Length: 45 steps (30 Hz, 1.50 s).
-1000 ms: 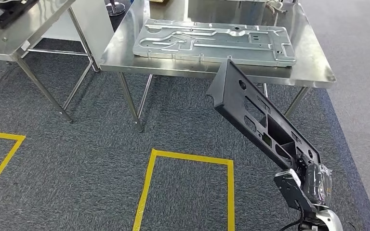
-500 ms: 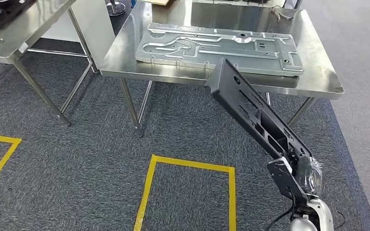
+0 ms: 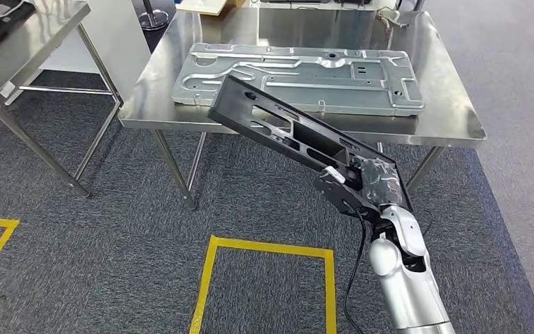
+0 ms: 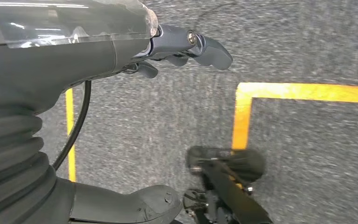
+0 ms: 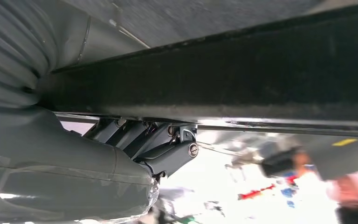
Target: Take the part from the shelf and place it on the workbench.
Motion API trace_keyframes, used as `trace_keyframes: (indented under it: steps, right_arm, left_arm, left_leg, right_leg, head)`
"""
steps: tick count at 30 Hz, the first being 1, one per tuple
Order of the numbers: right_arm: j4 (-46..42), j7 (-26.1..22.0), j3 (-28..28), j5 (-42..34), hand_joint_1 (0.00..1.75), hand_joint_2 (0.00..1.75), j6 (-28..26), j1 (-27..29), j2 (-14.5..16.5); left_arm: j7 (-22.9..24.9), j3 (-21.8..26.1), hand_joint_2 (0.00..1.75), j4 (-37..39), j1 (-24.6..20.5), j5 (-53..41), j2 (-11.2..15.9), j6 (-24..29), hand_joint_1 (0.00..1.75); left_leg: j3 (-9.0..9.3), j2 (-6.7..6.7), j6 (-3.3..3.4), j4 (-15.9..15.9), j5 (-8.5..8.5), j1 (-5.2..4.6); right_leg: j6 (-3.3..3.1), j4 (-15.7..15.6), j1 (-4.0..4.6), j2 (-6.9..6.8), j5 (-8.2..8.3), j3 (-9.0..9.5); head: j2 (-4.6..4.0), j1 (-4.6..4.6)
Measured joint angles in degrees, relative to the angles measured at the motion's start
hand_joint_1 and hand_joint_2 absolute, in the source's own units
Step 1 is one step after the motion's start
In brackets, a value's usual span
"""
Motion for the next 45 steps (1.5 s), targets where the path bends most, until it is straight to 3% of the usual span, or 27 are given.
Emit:
trace_keyframes:
  steps: [2, 3, 6, 8, 11, 12, 13, 14, 15, 17, 18, 21, 23, 24, 26, 27, 28, 29, 31, 33, 36, 38, 41, 45]
  right_arm:
    - [1.5, 0.6, 2.2, 0.1, 1.75, 1.75, 1.3, -2.4, 0.0]
    - [2.2, 1.0, 3.4, 0.2, 1.75, 1.75, 2.2, -3.7, -0.1]
    - [3.9, 2.0, 7.3, 0.2, 1.75, 1.75, 4.4, -8.3, -0.8]
    - [4.7, 2.2, 8.8, 0.0, 1.75, 1.75, 5.2, -10.7, -1.1]
    - [5.8, 2.6, 10.2, -0.5, 1.75, 1.75, 6.1, -12.5, -1.1]
    - [6.1, 2.8, 10.6, -0.7, 1.75, 1.75, 6.4, -12.6, -1.1]
    - [6.4, 2.9, 10.9, -0.9, 1.75, 1.75, 6.6, -12.7, -1.1]
    - [6.7, 3.0, 11.1, -1.0, 1.75, 1.75, 6.7, -12.7, -1.1]
    - [6.9, 3.1, 11.2, -1.0, 1.75, 1.75, 6.7, -12.7, -1.1]
    - [7.3, 3.4, 11.2, -1.0, 1.75, 1.75, 6.7, -12.7, -1.1]
    - [7.4, 3.5, 11.3, -0.8, 1.75, 1.75, 6.7, -12.7, -1.1]
    - [7.6, 4.2, 11.4, 0.4, 1.75, 1.75, 6.7, -12.6, -1.5]
    - [7.6, 4.6, 11.4, 1.2, 1.75, 1.75, 6.7, -12.5, -2.5]
    - [7.6, 4.7, 11.4, 1.5, 1.75, 1.75, 6.6, -12.3, -3.2]
    - [7.7, 4.9, 11.3, 2.3, 1.75, 1.75, 6.6, -11.5, -4.5]
    - [7.8, 5.0, 11.3, 2.7, 1.75, 1.75, 6.5, -10.8, -5.2]
    - [7.9, 5.1, 11.1, 3.2, 1.75, 1.75, 6.4, -10.1, -6.0]
    - [8.0, 5.1, 11.0, 3.6, 1.75, 1.75, 6.4, -9.4, -6.7]
    - [8.2, 5.1, 10.8, 4.2, 1.75, 1.75, 6.1, -8.4, -8.3]
    - [8.4, 5.1, 10.4, 4.6, 1.75, 1.75, 5.8, -7.8, -9.5]
    - [8.5, 5.0, 9.3, 5.7, 1.75, 1.75, 5.6, -6.7, -10.1]
    - [8.6, 5.0, 8.5, 6.6, 1.75, 1.75, 5.6, -6.3, -10.0]
    - [8.9, 4.8, 7.7, 7.7, 1.75, 1.75, 5.6, -5.7, -9.2]
    - [9.3, 4.8, 7.2, 8.4, 1.75, 1.75, 5.6, -5.0, -8.6]
  left_arm:
    - [0.2, 0.0, 1.75, 0.0, 0.1, -0.1, 0.0, 0.0, 0.0]
    - [0.3, 0.0, 1.75, 0.0, 0.2, -0.1, -0.1, 0.0, 0.0]
    - [0.4, 0.0, 1.75, 0.0, 0.1, -0.2, -0.3, -0.1, 0.0]
    - [0.3, 0.0, 1.75, 0.0, -0.2, -0.1, -0.4, -0.3, 0.0]
    - [0.2, 0.0, 1.75, 0.0, -0.1, 0.1, -0.4, -0.7, 0.0]
    - [0.2, 0.0, 1.75, 0.0, 0.0, 0.2, -0.4, -0.8, 0.0]
    - [0.2, 0.0, 1.75, 0.0, 0.1, 0.3, -0.4, -0.9, 0.0]
    - [0.2, 0.0, 1.75, 0.0, 0.2, 0.5, -0.4, -1.0, 0.0]
    - [0.2, 0.0, 1.75, 0.0, 0.4, 0.6, -0.4, -1.0, 0.0]
    - [0.2, 0.0, 1.75, 0.0, 0.5, 0.7, -0.5, -1.0, 0.0]
    - [0.2, 0.0, 1.75, 0.0, 0.5, 0.7, -0.5, -1.0, 0.0]
    - [0.2, 0.1, 1.75, 0.0, 0.3, 0.7, -0.4, -0.9, 0.0]
    - [0.3, 0.1, 1.75, 0.0, 0.3, 0.8, -0.4, -0.9, 0.0]
    - [0.3, 0.1, 1.75, 0.0, 0.3, 0.8, -0.4, -0.9, 0.0]
    - [0.3, 0.1, 1.75, 0.0, 0.4, 0.9, -0.4, -0.9, 0.0]
    - [0.3, 0.1, 1.75, 0.0, 0.4, 0.9, -0.4, -0.9, 0.0]
    - [0.3, 0.1, 1.75, 0.0, 0.5, 0.9, -0.4, -1.0, 0.0]
    - [0.3, 0.1, 1.75, 0.0, 0.6, 0.9, -0.4, -1.0, 0.0]
    - [0.2, 0.2, 1.75, 0.0, 0.7, 0.9, -0.4, -1.0, 0.0]
    - [0.2, 0.2, 1.75, 0.0, 0.7, 0.9, -0.4, -0.9, 0.0]
    - [0.1, 0.2, 1.75, 0.0, 0.6, 0.9, -0.4, -0.9, 0.0]
    - [0.1, 0.2, 1.75, 0.0, 0.5, 0.9, -0.4, -0.9, 0.0]
    - [0.1, 0.2, 1.75, 0.0, 0.4, 0.9, -0.4, -0.8, 0.0]
    - [0.0, 0.2, 1.75, 0.0, 0.4, 0.9, -0.4, -0.8, 0.0]
  left_leg:
    - [0.88, -0.22, 0.93, -5.0, 4.91, -0.61]
    - [1.2, -0.3, 1.13, -6.1, 6.16, -0.8]
    - [2.73, -0.21, 1.37, -7.1, 6.16, -0.54]
    - [3.85, -0.14, 1.68, -7.7, 5.84, -0.29]
    - [5.19, -0.14, 1.92, -7.9, 4.61, -0.28]
    - [5.81, -0.17, 1.86, -7.9, 4.04, -0.25]
    - [6.59, -0.21, 1.79, -7.9, 3.42, -0.23]
    - [7.45, -0.24, 1.68, -7.9, 2.76, -0.21]
    - [8.13, -0.24, 1.51, -7.9, 2.05, -0.2]
    - [9.44, -0.25, 0.91, -7.8, 0.76, -0.32]
    - [9.92, -0.26, 0.5, -7.8, 0.34, -0.38]
    - [9.81, -0.24, -0.61, -5.8, 0.91, -0.42]
    - [7.13, -0.1, -1.11, -1.1, 1.1, -0.23]
    - [5.15, -0.04, -1.33, 1.8, 0.34, -0.05]
    - [1.15, -0.04, -1.67, 6.6, -2.83, 0.27]
    - [-0.13, -0.03, -1.76, 7.4, -4.13, 0.42]
    - [-0.72, -0.02, -1.79, 6.6, -4.38, 0.53]
    - [-0.62, -0.01, -1.73, 4.3, -3.13, 0.61]
    - [0.48, 0.15, -1.35, -2.7, 3.06, 0.56]
    - [1.44, 0.28, -0.86, -7.0, 7.27, 0.35]
    - [2.78, 0.26, 0.02, -8.0, 7.01, 0.31]
    - [3.93, 0.35, 0.78, -8.3, 6.36, 0.39]
    - [5.11, 0.5, 1.4, -8.4, 5.2, 0.34]
    - [6.23, 0.44, 1.39, -8.4, 4.22, 0.3]
  right_leg:
    - [0.3, 0.0, 0.32, -0.05, -1.21, 1.1]
    - [0.54, 0.2, 0.38, 0.0, -1.59, 1.49]
    - [1.39, 2.0, 0.35, -0.02, -1.57, 1.49]
    - [2.02, 6.1, 0.15, -0.32, -2.02, -0.93]
    - [3.1, 13.8, -0.41, -0.53, -5.75, -7.51]
    - [3.37, 14.5, -0.56, -0.57, -6.68, -9.08]
    - [3.57, 13.5, -0.67, -0.62, -6.47, -9.89]
    - [3.65, 11.1, -0.74, -0.66, -4.76, -10.07]
    - [3.51, 7.7, -0.76, -0.71, -1.34, -9.89]
    - [2.73, 2.4, -0.52, -0.74, 4.88, -9.46]
    - [2.18, 1.2, -0.37, -0.68, 6.67, -9.3]
    - [0.83, 0.3, -0.48, -0.35, 6.63, -7.86]
    - [0.15, -0.4, -0.7, -0.28, 6.07, -6.34]
    - [-0.06, -0.7, -0.7, -0.26, 5.65, -5.72]
    - [-0.17, -0.8, -0.74, -0.2, 4.62, -4.51]
    - [-0.09, -0.8, -0.75, -0.17, 4.0, -3.8]
    - [0.03, -0.8, -0.78, -0.15, 3.34, -2.97]
    - [0.19, -0.8, -0.8, -0.14, 2.63, -2.05]
    - [0.66, -0.7, -0.75, -0.17, 1.22, -0.57]
    - [1.4, -0.8, -0.59, -0.12, 0.06, 0.33]
    - [2.4, -0.1, -0.56, -0.23, -0.27, 1.21]
    - [2.8, 3.6, -0.71, -0.38, -0.65, -0.55]
    - [3.48, 12.1, -0.81, -0.46, -3.64, -6.27]
    - [3.73, 14.3, -0.85, -0.5, -5.18, -9.14]
  head:
    - [0.0, 0.01]
    - [0.0, 0.01]
    - [0.0, 0.0]
    - [0.0, 0.01]
    - [0.0, 0.02]
    - [0.0, 0.02]
    - [0.0, 0.02]
    - [0.0, 0.02]
    - [0.0, 0.02]
    - [0.0, 0.02]
    - [0.0, 0.03]
    - [0.0, 0.04]
    - [0.0, 0.04]
    - [0.0, 0.04]
    - [0.0, 0.04]
    - [0.0, 0.04]
    - [0.0, 0.04]
    - [0.0, 0.04]
    - [0.0, 0.04]
    - [0.0, 0.03]
    - [0.0, 0.05]
    - [0.0, 0.05]
    - [0.0, 0.04]
    - [0.0, 0.05]
